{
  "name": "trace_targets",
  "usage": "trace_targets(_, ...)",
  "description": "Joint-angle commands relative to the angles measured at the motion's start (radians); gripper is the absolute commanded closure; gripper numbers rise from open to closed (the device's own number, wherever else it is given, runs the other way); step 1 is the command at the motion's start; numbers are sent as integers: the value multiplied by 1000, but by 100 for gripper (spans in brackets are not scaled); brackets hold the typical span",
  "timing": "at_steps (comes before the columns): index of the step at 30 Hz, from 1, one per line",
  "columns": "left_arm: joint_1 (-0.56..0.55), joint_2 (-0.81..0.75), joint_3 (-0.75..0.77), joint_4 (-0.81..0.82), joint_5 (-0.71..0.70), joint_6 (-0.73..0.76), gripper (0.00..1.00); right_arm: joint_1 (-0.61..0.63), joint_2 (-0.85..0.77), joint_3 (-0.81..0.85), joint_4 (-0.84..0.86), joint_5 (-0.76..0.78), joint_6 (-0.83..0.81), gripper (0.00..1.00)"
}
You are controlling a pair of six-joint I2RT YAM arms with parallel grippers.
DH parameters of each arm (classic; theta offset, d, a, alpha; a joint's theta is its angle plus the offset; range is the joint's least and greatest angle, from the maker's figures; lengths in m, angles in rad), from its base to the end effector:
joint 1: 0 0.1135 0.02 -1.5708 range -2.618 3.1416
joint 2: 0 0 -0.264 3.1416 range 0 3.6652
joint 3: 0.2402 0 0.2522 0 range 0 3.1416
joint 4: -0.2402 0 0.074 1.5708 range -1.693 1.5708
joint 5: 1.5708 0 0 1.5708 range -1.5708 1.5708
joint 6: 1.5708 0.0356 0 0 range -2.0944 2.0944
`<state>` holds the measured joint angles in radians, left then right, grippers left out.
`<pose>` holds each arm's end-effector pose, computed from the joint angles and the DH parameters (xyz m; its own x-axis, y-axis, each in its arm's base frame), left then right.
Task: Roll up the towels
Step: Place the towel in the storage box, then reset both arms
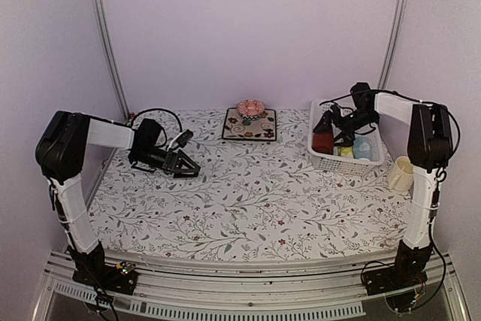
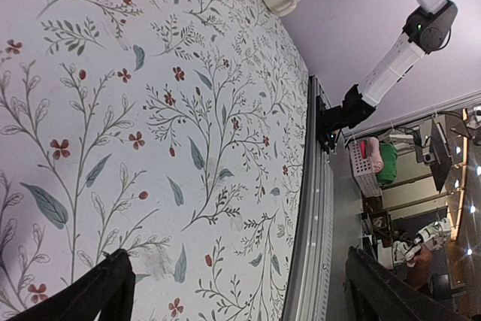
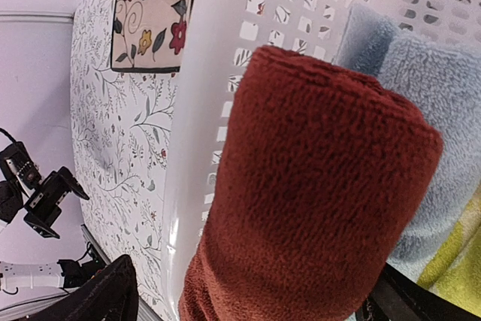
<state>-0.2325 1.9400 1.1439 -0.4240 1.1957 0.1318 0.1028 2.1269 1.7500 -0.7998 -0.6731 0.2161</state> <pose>0.3421 -0.1150 0.1449 -0.8540 0.2517 -0.4554 0.5122 0.2519 -0.8211 0.4437 0.0681 0.2093 -0.9654 0.0690 -0.2516 -0.1140 0.7560 0.6446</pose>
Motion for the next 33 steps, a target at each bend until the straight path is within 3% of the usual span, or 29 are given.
trace_targets(1, 8, 12, 17, -6, 1, 18, 3, 5, -67, 29, -39, 87, 33, 1)
trace_targets(8, 15, -35, 22, -10, -56, 22, 3, 11, -176, 33, -81, 189, 29, 1)
trace_targets(12, 48, -115, 23, -11, -169, 33, 3, 32, -325, -38, -35, 317, 20, 1)
trace_targets(22, 230, -462, -63, 79, -488, 57, 3, 118, -857, -579, 353, 575, 15, 1)
trace_targets(29, 265, -812, -245, 192, -780, 137, 3, 156, -1155, -868, 522, 603, -37, 1)
trace_targets(33, 269, -1050, -392, 255, -849, 185, 3, 212, -1254, -973, 560, 596, -61, 1)
